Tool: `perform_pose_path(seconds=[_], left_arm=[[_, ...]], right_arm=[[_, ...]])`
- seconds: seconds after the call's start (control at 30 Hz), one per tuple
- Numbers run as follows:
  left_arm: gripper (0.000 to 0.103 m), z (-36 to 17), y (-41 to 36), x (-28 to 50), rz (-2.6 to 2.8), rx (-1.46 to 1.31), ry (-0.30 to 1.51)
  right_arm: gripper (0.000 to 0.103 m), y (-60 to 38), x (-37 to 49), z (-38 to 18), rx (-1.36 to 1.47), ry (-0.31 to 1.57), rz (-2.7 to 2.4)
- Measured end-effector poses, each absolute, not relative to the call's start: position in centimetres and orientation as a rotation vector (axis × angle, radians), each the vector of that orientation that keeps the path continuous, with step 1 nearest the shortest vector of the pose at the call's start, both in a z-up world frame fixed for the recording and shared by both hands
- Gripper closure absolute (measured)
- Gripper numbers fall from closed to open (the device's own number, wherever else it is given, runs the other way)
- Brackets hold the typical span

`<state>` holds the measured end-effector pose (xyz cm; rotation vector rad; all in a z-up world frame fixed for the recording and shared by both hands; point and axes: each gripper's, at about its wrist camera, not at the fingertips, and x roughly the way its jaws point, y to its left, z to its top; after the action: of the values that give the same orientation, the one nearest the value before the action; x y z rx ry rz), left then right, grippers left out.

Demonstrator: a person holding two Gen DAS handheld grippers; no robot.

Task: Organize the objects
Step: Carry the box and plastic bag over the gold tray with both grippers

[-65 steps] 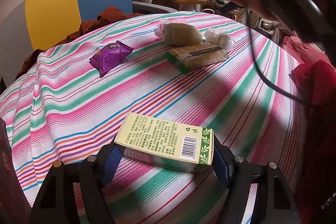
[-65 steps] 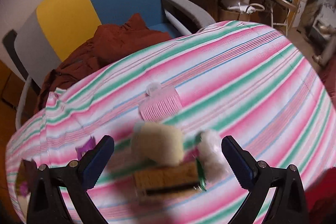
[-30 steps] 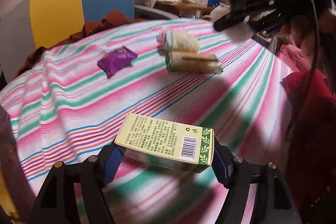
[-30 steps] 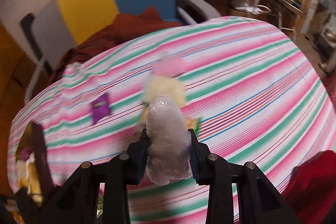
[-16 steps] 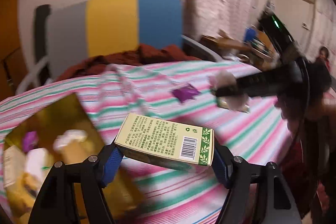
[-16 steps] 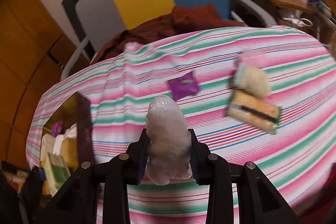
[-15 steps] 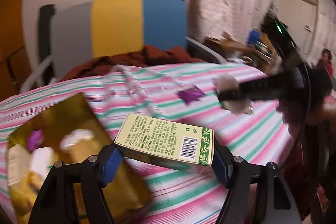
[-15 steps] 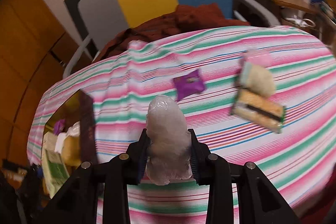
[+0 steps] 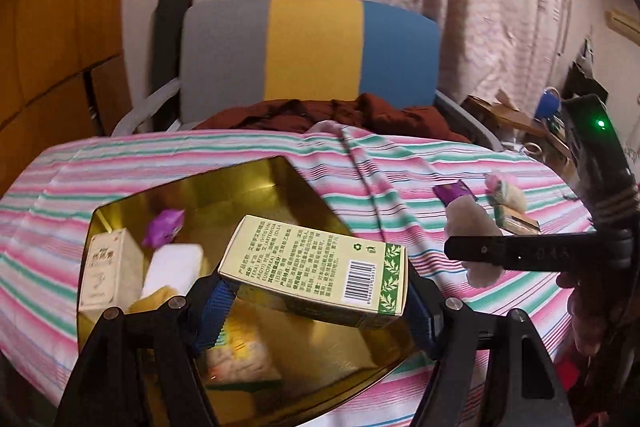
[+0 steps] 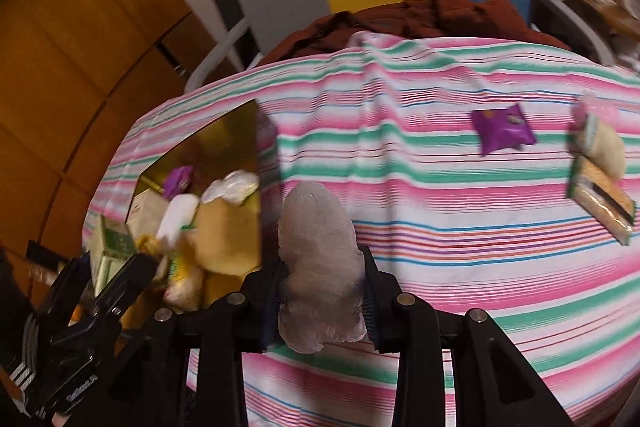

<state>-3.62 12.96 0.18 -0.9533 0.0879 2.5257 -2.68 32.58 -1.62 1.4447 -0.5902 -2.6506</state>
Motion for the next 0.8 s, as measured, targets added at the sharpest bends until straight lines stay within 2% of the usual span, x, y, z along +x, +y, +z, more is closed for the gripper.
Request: perform_pose_path(seconds=[0.6, 0.67, 0.73, 0.8], left_arm=[[0.028, -0.2, 1.4, -6.7, 2.669, -1.069, -0.241], [0.028, -0.1, 1.1, -7.3, 2.655, -1.072, -0.282], [0.027, 0.0, 1.4, -8.1, 2.64, -1.082, -0.298], [0.027, 0.3, 1.8, -9.0, 2.64, -1.09, -0.314]], right_arm=[[0.064, 24.7, -5.3, -2.0, 1.426, -0.417, -2.519], [0.057, 23.6, -5.1, -2.1, 1.416, -0.388, -2.471], [0.039, 22.8, -4.9, -2.2, 1.409, -0.359, -2.444], [0.035, 22.3, -4.8, -2.4, 1.414, -0.335, -2.438]])
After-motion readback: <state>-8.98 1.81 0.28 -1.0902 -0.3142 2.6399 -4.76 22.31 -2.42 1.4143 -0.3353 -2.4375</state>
